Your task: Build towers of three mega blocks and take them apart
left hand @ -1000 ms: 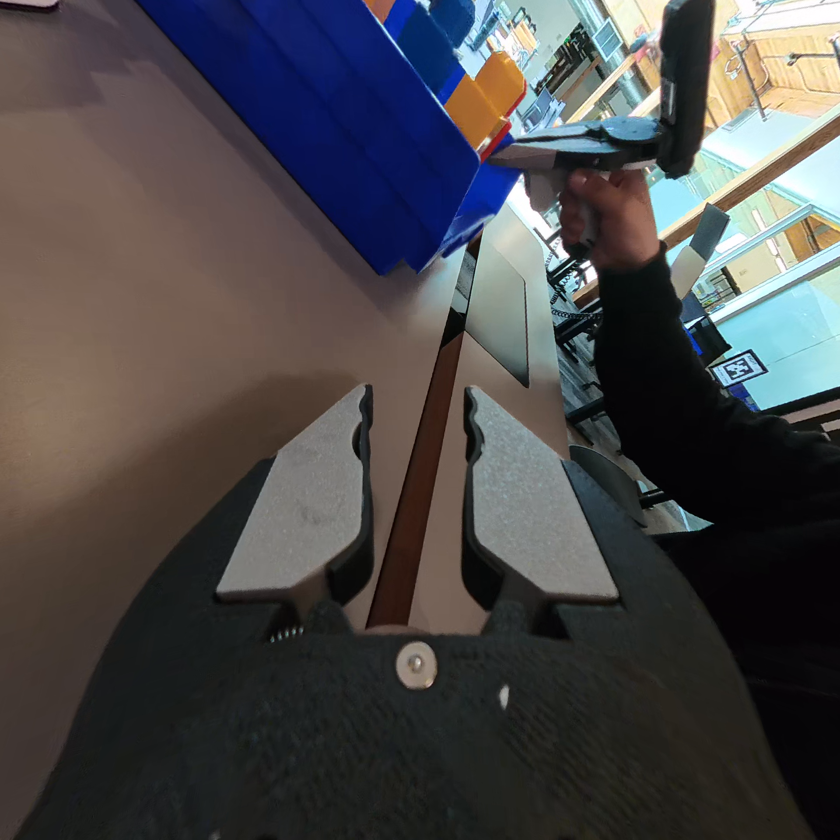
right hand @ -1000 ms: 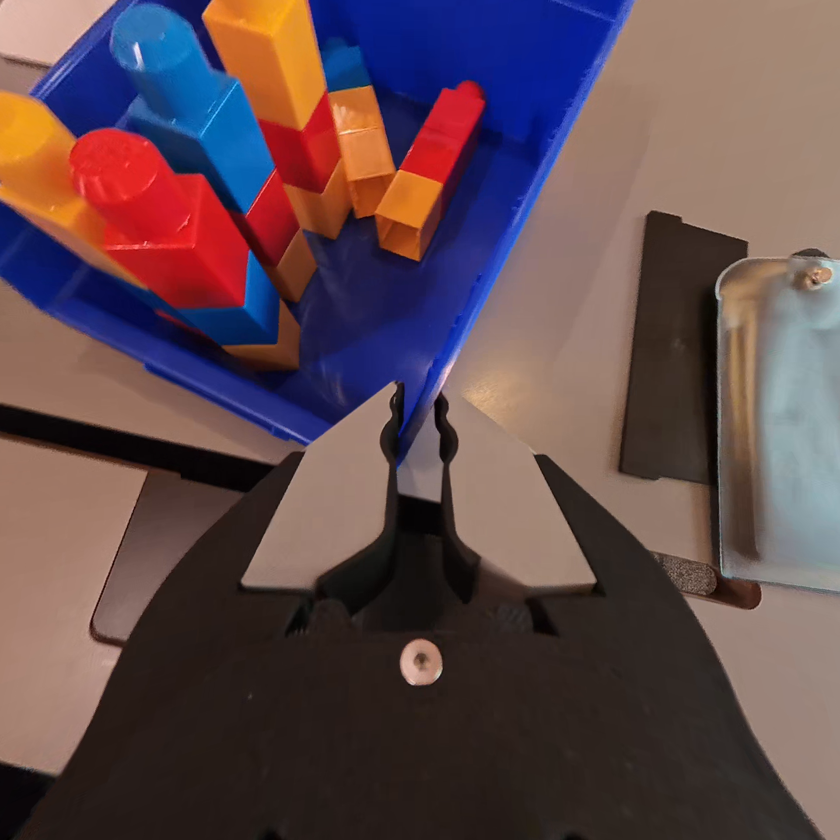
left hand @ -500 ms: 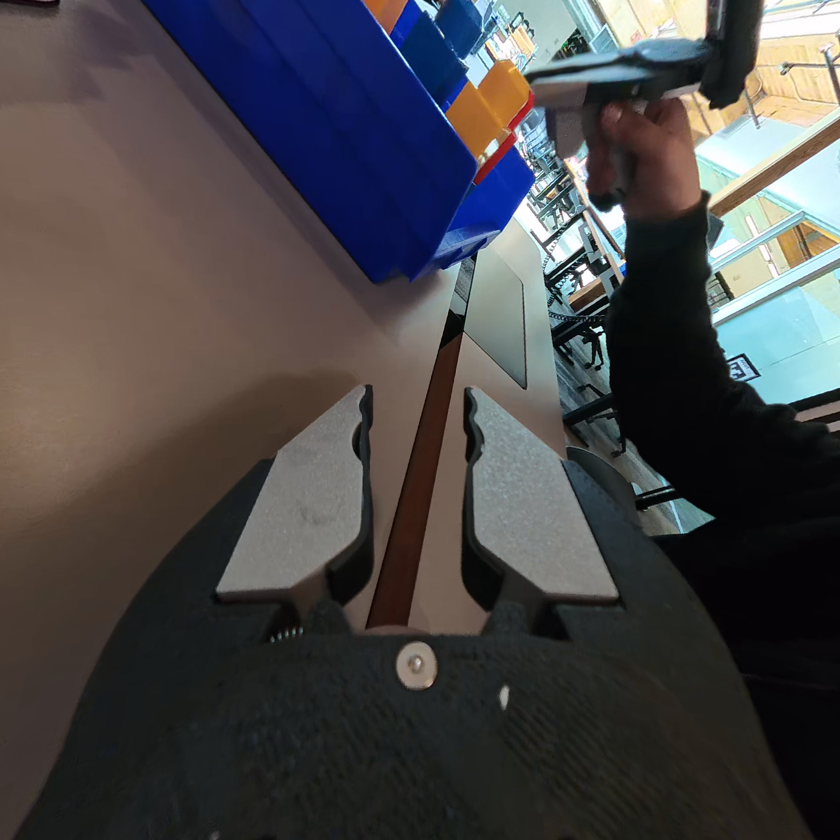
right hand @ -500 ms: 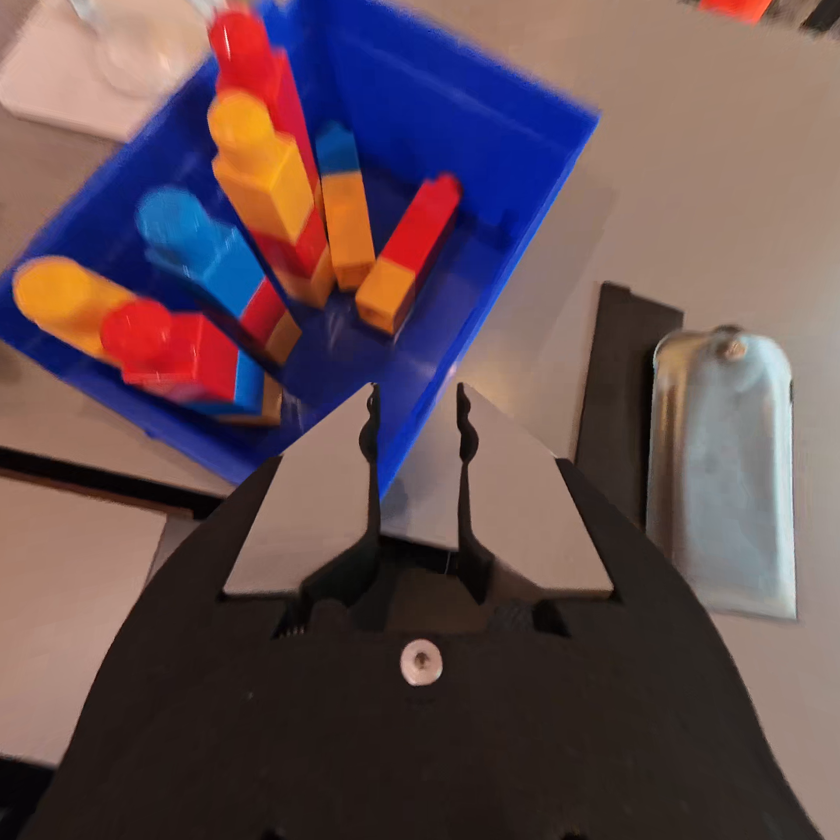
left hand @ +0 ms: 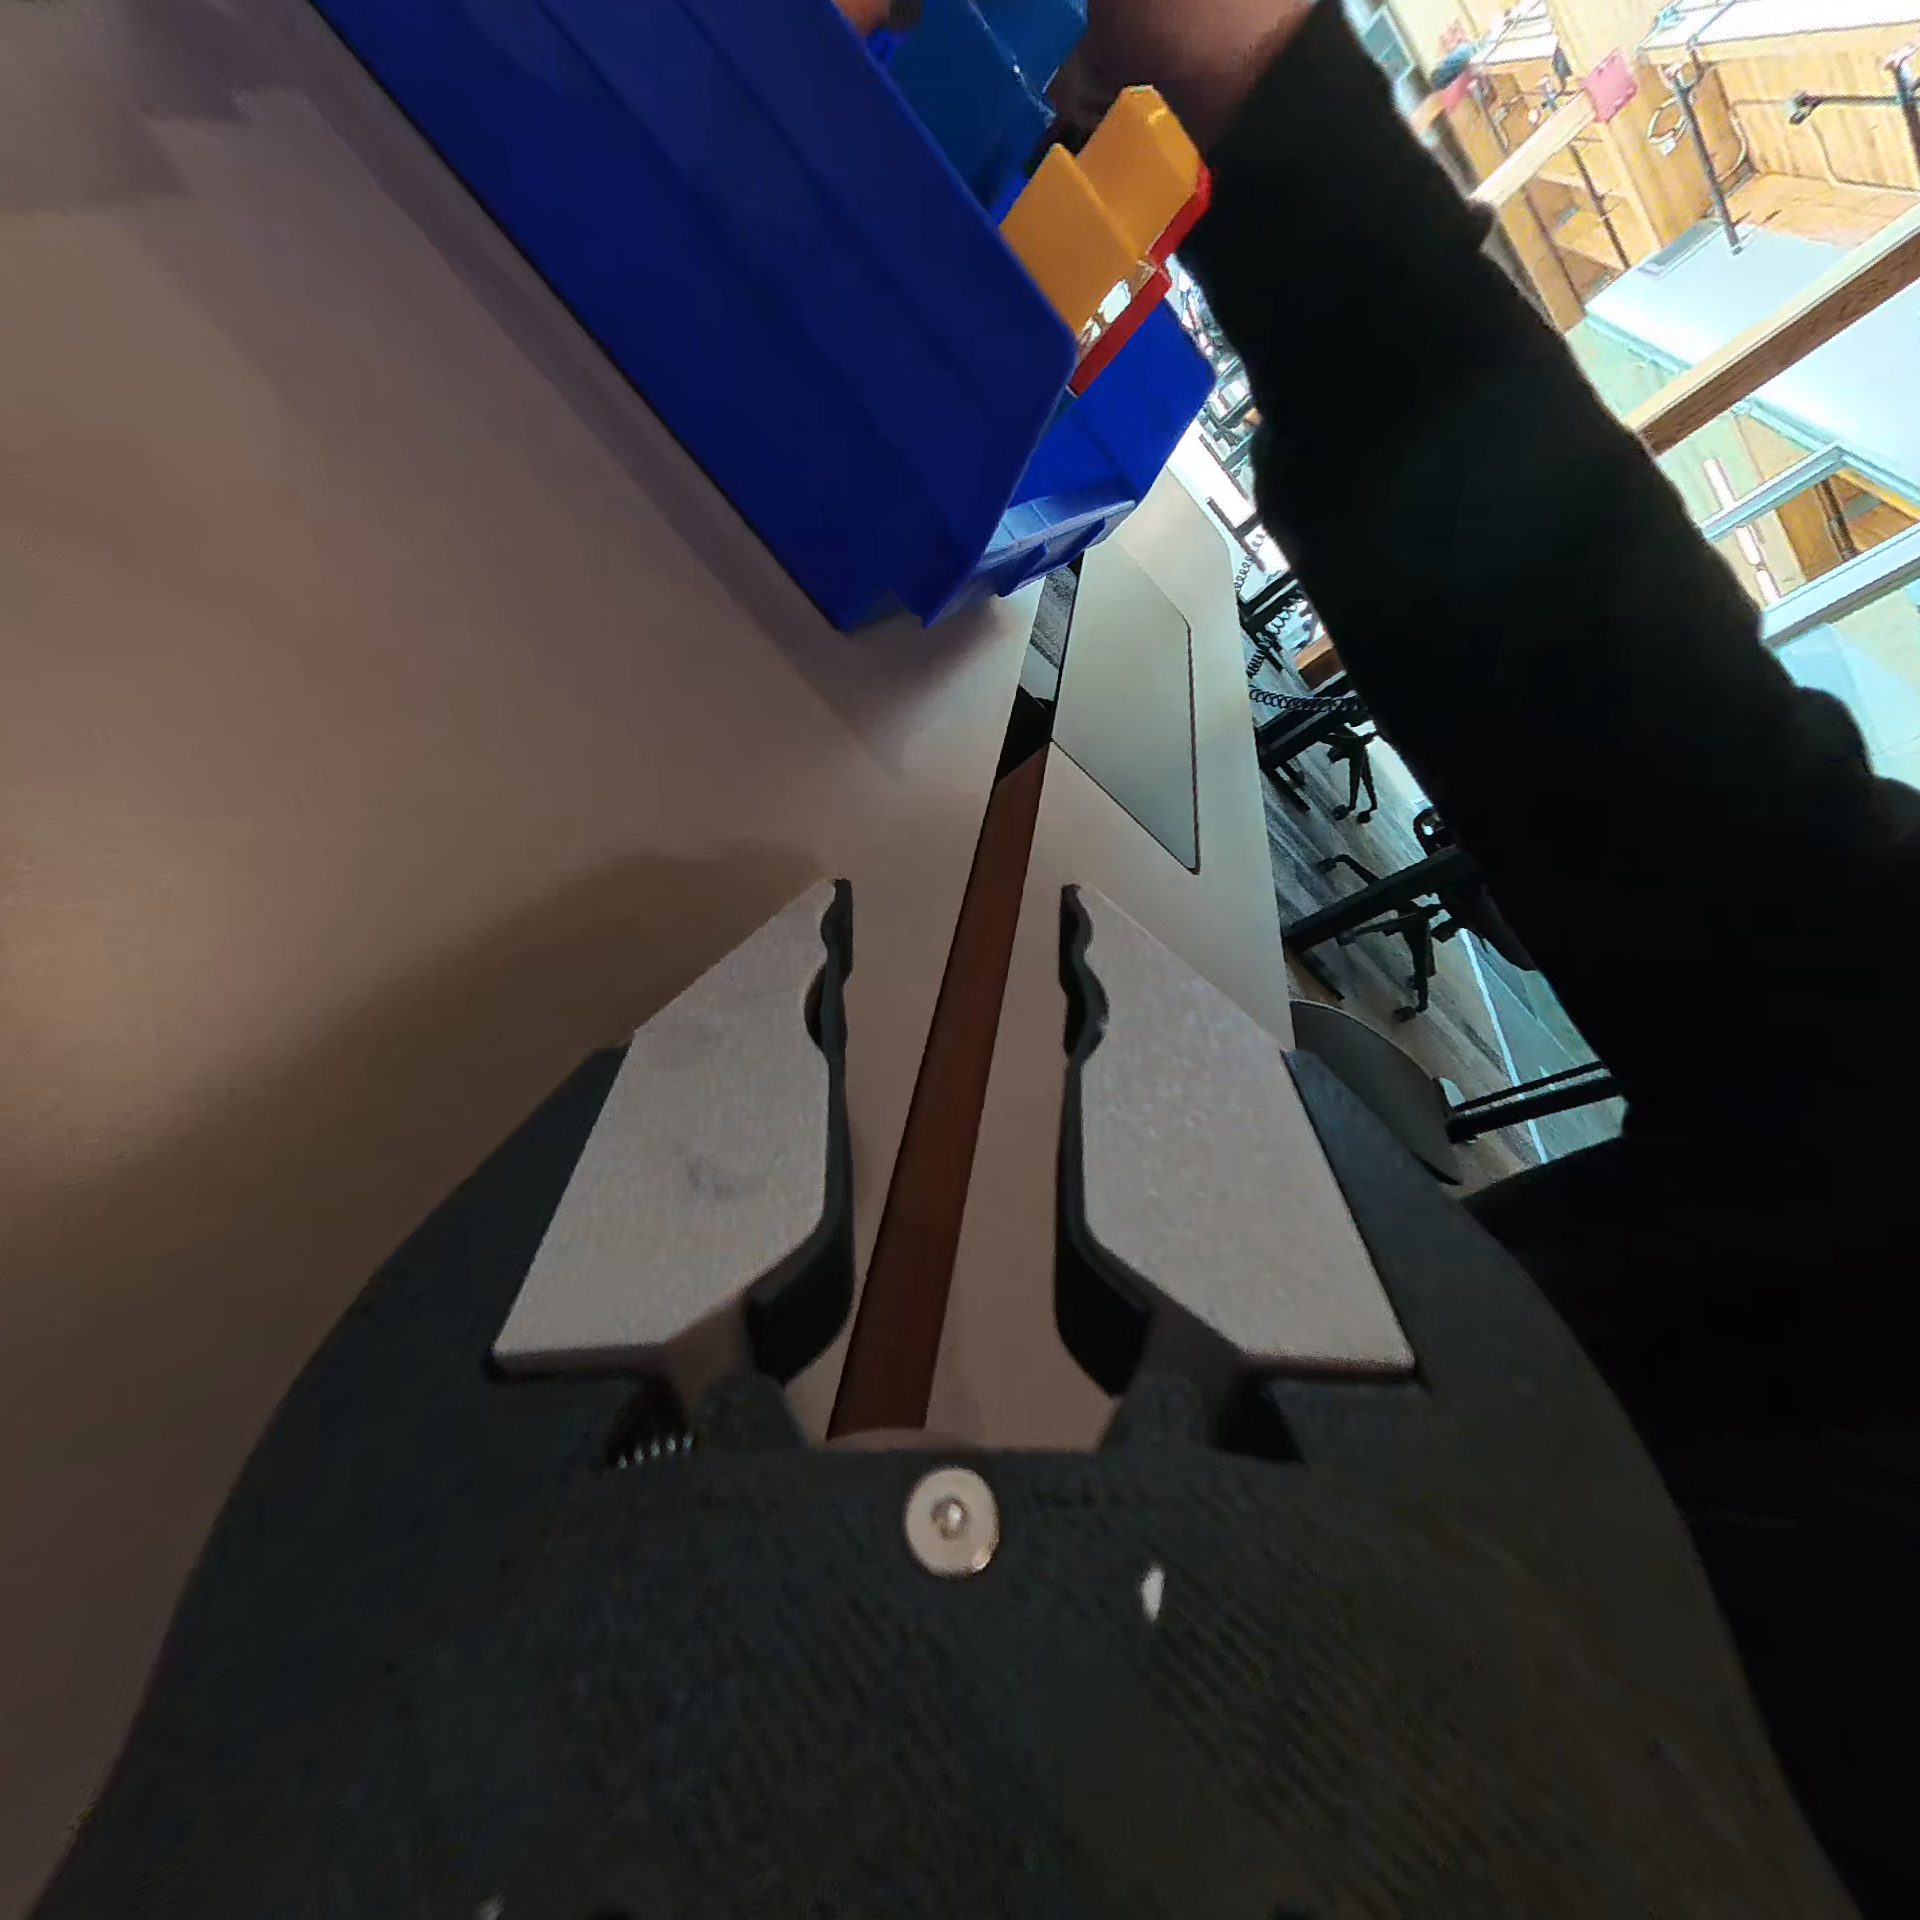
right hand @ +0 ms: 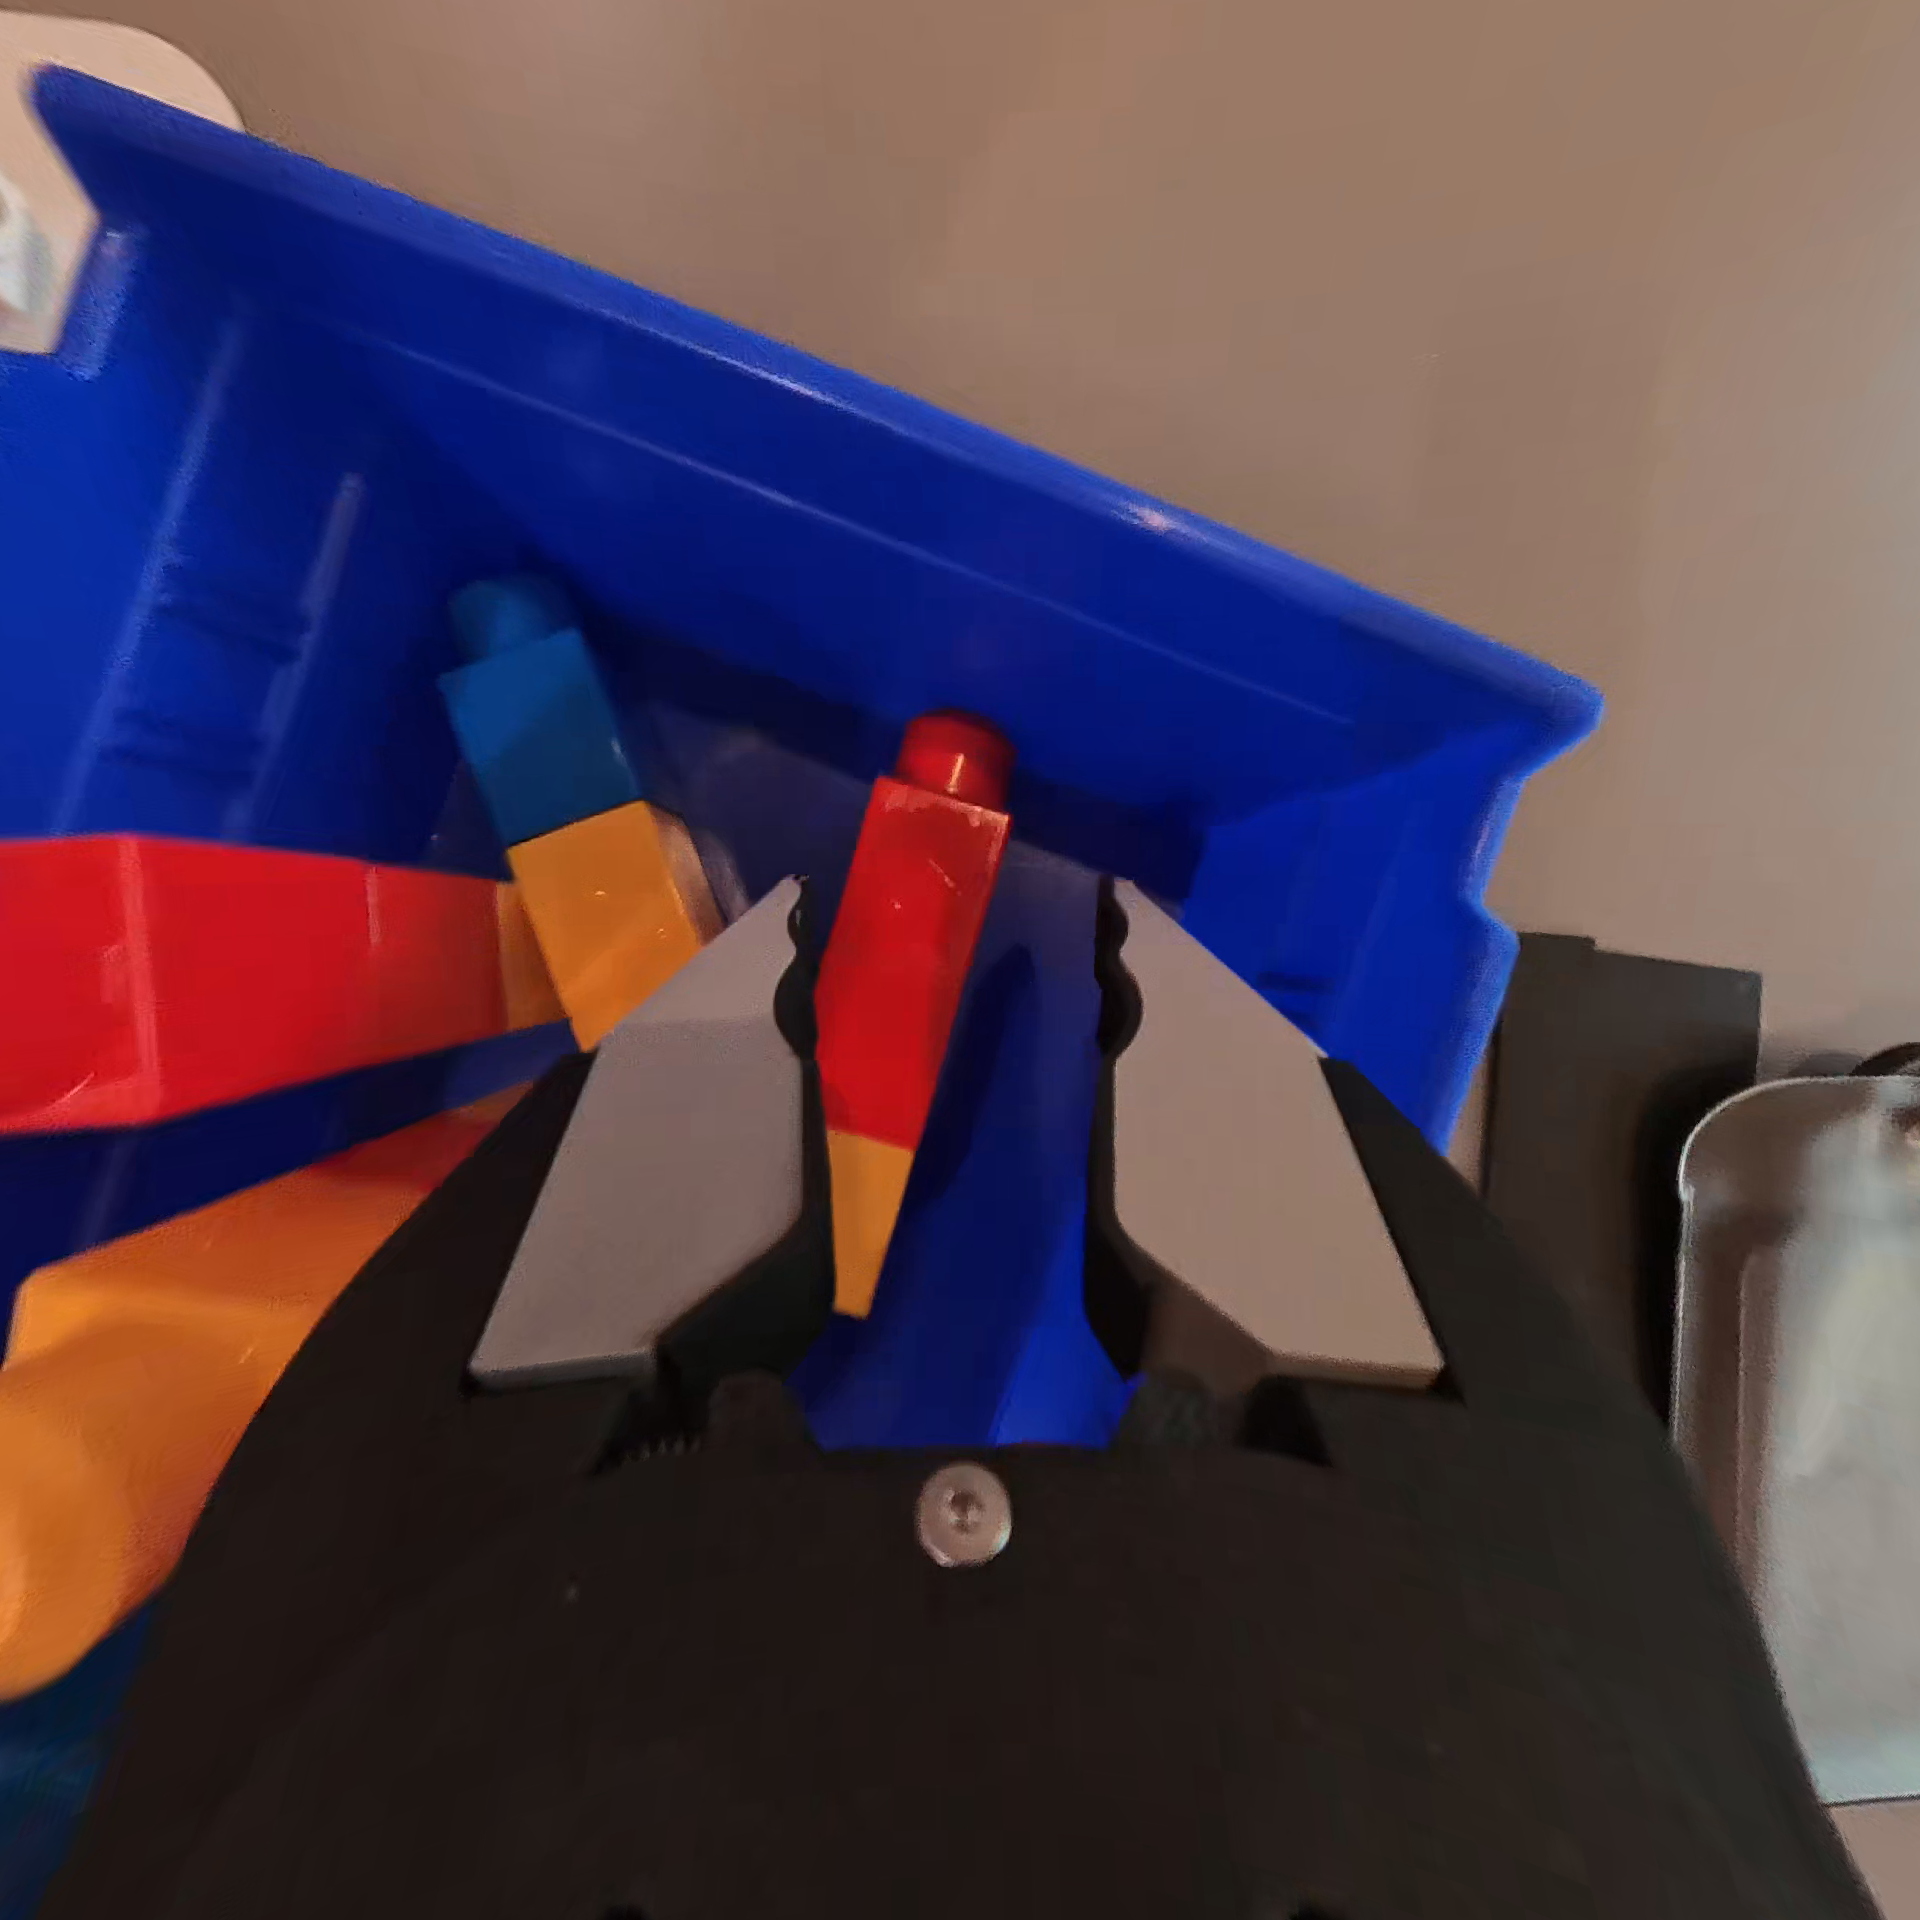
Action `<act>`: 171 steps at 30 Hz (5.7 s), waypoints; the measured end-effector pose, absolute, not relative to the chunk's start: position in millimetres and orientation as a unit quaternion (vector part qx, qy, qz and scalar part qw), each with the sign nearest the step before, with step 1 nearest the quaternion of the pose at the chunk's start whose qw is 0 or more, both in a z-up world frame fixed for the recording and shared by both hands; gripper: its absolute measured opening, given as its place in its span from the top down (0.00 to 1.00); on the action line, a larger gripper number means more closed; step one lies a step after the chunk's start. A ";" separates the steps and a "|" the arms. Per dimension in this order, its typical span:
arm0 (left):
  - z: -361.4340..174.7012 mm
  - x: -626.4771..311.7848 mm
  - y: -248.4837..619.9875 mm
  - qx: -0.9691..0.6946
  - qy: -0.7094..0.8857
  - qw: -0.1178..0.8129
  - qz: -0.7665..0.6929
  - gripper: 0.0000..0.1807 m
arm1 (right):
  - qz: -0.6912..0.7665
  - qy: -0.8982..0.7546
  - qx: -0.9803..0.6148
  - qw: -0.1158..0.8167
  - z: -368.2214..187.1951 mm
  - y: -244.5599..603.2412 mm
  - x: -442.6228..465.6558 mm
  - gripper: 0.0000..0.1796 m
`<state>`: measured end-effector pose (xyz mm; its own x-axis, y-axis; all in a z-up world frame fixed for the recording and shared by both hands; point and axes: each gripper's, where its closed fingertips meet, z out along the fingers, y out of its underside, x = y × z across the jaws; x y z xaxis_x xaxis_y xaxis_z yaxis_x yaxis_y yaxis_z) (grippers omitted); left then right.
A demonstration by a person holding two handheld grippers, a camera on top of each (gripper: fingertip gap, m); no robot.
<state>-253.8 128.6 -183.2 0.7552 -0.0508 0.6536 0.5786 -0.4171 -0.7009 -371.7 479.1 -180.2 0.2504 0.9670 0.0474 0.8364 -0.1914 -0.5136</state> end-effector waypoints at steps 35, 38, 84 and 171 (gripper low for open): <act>-182.0 -249.5 130.2 -0.780 -0.167 0.514 -0.316 0.79 | 0.249 -0.632 -0.682 0.271 -137.1 429.2 -294.5 0.81; -182.0 -250.1 130.1 -0.778 -0.169 0.515 -0.317 0.79 | 0.256 -0.640 -0.676 0.262 -139.3 417.7 -279.7 0.81; -182.5 -252.7 128.3 -0.776 -0.175 0.515 -0.319 0.79 | 0.396 -0.646 -0.606 0.243 -113.6 362.5 -212.5 0.66; -182.9 -237.8 132.7 -0.782 -0.153 0.502 -0.337 0.79 | 0.273 -0.674 -0.658 0.197 -142.7 442.0 -350.9 0.81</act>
<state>-237.8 132.7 -182.9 0.7265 -0.0992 0.6800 0.5773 -0.4487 -0.6822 -350.9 442.0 -142.7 -0.0564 0.9940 -0.0935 0.7790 -0.0148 -0.6268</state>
